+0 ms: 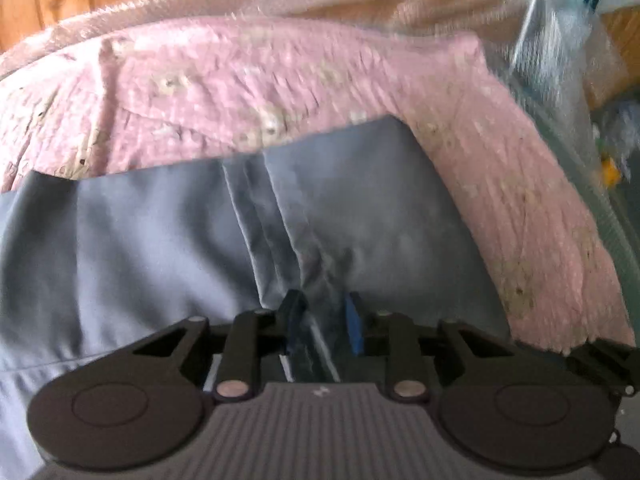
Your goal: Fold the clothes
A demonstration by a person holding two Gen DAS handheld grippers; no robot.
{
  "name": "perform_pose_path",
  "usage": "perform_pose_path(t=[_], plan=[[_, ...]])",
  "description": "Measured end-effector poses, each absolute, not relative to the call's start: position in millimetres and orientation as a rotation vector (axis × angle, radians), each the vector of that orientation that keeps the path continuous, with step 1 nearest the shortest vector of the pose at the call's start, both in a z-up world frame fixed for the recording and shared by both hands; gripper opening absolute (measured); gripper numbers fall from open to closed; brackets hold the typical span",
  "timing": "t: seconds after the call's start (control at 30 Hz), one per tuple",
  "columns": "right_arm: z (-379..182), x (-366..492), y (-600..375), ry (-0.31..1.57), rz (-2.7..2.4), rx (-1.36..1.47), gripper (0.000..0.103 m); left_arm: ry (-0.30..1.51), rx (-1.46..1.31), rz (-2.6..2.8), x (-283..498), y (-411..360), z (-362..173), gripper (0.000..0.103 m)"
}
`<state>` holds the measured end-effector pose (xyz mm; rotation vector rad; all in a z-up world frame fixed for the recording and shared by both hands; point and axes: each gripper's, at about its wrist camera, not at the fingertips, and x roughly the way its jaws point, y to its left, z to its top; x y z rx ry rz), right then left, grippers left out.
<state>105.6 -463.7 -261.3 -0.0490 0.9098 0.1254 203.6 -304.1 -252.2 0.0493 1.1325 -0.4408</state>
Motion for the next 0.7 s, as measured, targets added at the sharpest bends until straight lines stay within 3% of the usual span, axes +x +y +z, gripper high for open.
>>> perform_pose_path(t=[0.07,0.1,0.13,0.2,0.3,0.4,0.47,0.5,0.53,0.57,0.7], plan=[[-255.3,99.6,-457.3,0.896,0.098,-0.091,0.04,1.105,0.005,-0.461,204.1,-301.0,-226.9,0.039],[-252.8,97.5,-453.7,0.884,0.087,-0.125,0.035,1.108,0.004,-0.483,207.3,-307.7,-217.6,0.058],[-249.3,94.6,-448.0,0.87,0.071,-0.18,0.019,1.11,0.003,-0.506,210.5,-314.5,-208.3,0.076],[-240.8,87.8,-434.2,0.829,0.049,-0.302,0.0,1.12,0.003,-0.554,217.2,-329.0,-191.1,0.09],[-219.5,68.8,-394.7,0.711,0.072,-0.502,0.0,1.223,0.089,-0.656,227.4,-365.9,-192.9,0.09],[-214.1,58.1,-361.5,0.645,0.104,-0.603,0.0,1.244,0.274,-0.651,228.2,-393.7,-204.6,0.082],[-217.0,67.3,-376.8,0.676,0.024,-0.466,0.008,1.226,0.255,-0.618,234.8,-389.3,-200.2,0.082],[-221.4,74.0,-401.4,0.721,-0.025,-0.299,0.036,1.224,0.211,-0.607,238.4,-383.2,-197.5,0.083],[-226.0,80.4,-425.7,0.761,-0.071,-0.133,0.047,1.222,0.167,-0.595,242.1,-377.1,-194.7,0.085],[-231.9,82.8,-445.3,0.778,-0.081,-0.011,0.053,1.22,0.128,-0.585,245.4,-371.6,-192.4,0.087],[-255.3,92.3,-492.5,0.842,0.004,0.362,0.058,1.253,0.133,-0.595,251.3,-383.3,-201.5,0.088]])
